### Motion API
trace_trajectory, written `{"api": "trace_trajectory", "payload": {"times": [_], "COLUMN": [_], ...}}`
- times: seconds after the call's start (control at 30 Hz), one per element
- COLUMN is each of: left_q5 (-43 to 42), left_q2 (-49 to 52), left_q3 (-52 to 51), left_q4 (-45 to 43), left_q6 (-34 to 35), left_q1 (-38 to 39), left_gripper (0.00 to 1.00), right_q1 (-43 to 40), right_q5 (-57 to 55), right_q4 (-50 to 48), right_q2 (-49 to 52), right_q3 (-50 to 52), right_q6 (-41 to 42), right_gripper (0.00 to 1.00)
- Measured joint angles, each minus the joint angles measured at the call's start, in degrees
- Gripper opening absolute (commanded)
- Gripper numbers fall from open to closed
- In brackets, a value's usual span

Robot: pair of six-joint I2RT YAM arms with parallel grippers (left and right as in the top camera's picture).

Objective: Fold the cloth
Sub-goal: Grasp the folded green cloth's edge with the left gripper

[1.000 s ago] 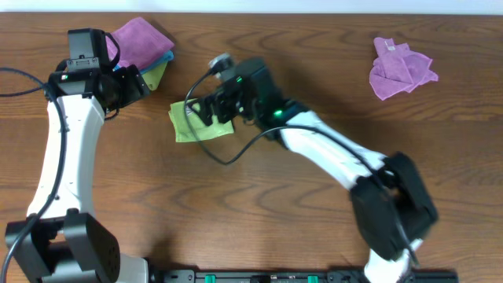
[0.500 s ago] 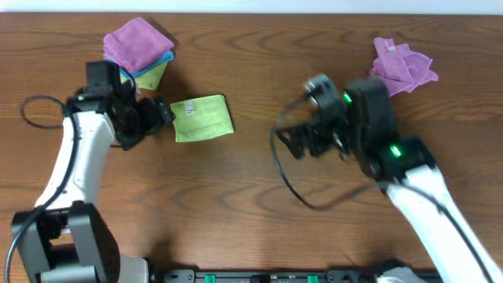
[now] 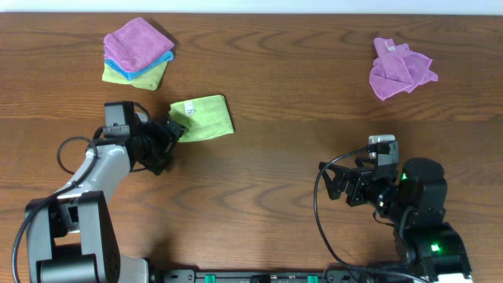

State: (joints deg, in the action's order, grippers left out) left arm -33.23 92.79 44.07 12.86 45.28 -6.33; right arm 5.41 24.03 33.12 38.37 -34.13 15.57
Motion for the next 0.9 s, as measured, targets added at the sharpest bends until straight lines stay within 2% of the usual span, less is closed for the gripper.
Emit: {"api": "trace_trajectory", "payload": {"times": [0.2,0.37,0.57,0.67,0.77,0.8,0.83,0.9], "left_q5": [2.45,6.62,7.52,7.32,6.88,6.73,6.64,6.56], "left_q2": [0.00,0.24,2.99,5.35,7.91,9.07,10.03,12.33], "left_q3": [-1.42,-1.42,-0.81,0.31,1.09,1.40,1.60,1.20], "left_q4": [-3.34,-6.93,-12.61,-16.28,-20.24,-21.75,-23.02,-25.33], "left_q6": [3.89,6.21,8.90,10.05,10.45,10.36,10.80,10.62], "left_q1": [1.49,5.62,7.91,8.07,8.04,7.98,7.96,7.93], "left_gripper": [0.96,0.95,0.95,1.00,0.75,0.54,0.06,0.06], "right_q1": [0.00,0.00,0.00,0.00,0.00,0.00,0.00,0.00], "right_q5": [0.00,0.00,0.00,0.00,0.00,0.00,0.00,0.00], "right_q4": [0.00,0.00,-0.02,-0.02,0.00,0.02,0.00,0.00], "right_q2": [0.02,0.02,0.02,0.02,0.02,0.02,0.02,0.02], "right_q3": [0.02,0.02,0.02,0.02,0.02,0.02,0.04,0.04], "right_q6": [1.81,2.01,2.03,2.03,2.03,2.03,2.03,2.03], "right_gripper": [0.99,0.99,0.99,0.99,0.99,0.99,0.99,0.99]}}
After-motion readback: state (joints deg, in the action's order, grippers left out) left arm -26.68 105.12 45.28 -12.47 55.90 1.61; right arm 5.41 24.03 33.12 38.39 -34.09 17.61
